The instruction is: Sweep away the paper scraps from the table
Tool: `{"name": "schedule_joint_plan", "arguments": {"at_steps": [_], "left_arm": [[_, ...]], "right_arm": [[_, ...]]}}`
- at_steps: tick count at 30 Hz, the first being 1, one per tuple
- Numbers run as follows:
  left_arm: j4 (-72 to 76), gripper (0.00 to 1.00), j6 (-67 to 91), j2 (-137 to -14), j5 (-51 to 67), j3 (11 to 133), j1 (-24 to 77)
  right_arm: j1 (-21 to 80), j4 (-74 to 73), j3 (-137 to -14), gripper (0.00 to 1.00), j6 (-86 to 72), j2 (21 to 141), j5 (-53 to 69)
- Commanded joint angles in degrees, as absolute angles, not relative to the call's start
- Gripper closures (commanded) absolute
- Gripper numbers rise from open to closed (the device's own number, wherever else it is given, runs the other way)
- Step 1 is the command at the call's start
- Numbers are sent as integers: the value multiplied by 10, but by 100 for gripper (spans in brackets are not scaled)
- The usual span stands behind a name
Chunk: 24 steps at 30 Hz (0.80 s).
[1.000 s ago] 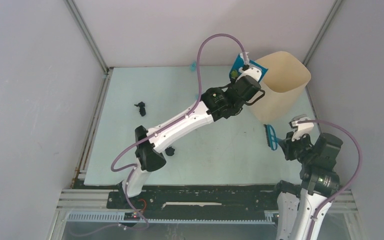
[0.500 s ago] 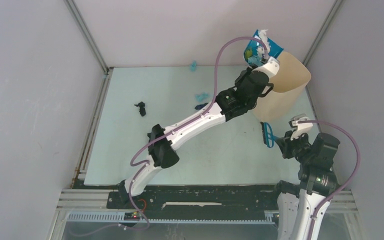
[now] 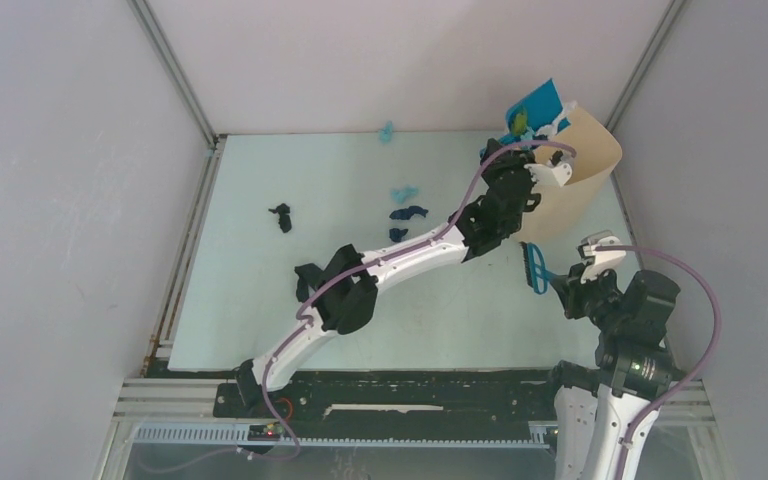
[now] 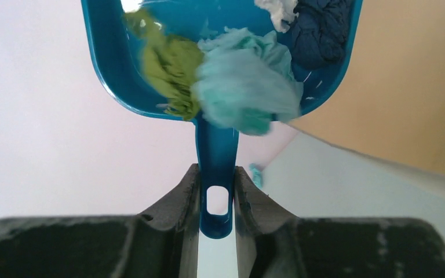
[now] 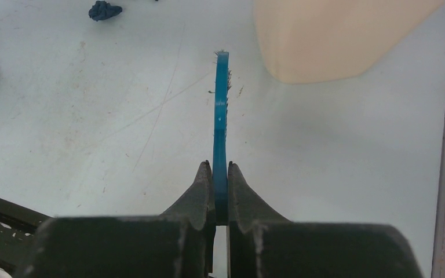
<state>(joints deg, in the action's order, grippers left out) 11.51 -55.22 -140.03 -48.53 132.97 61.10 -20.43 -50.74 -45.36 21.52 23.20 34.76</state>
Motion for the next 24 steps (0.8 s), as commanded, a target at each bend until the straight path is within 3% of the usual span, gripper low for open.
{"name": "schedule_joint_plan", "arguments": {"at_steps": [1, 14, 24], "left_arm": [[292, 99, -763, -1401, -493, 1294, 607], [321, 100, -838, -1396, -479, 1249, 604], [317, 100, -711, -1346, -496, 1287, 598]], "right_arm": [[-193, -487, -454, 100, 205, 233, 346], [-178, -486, -454, 100, 200, 231, 338], [-179, -484, -453, 100, 198, 229, 335]]}}
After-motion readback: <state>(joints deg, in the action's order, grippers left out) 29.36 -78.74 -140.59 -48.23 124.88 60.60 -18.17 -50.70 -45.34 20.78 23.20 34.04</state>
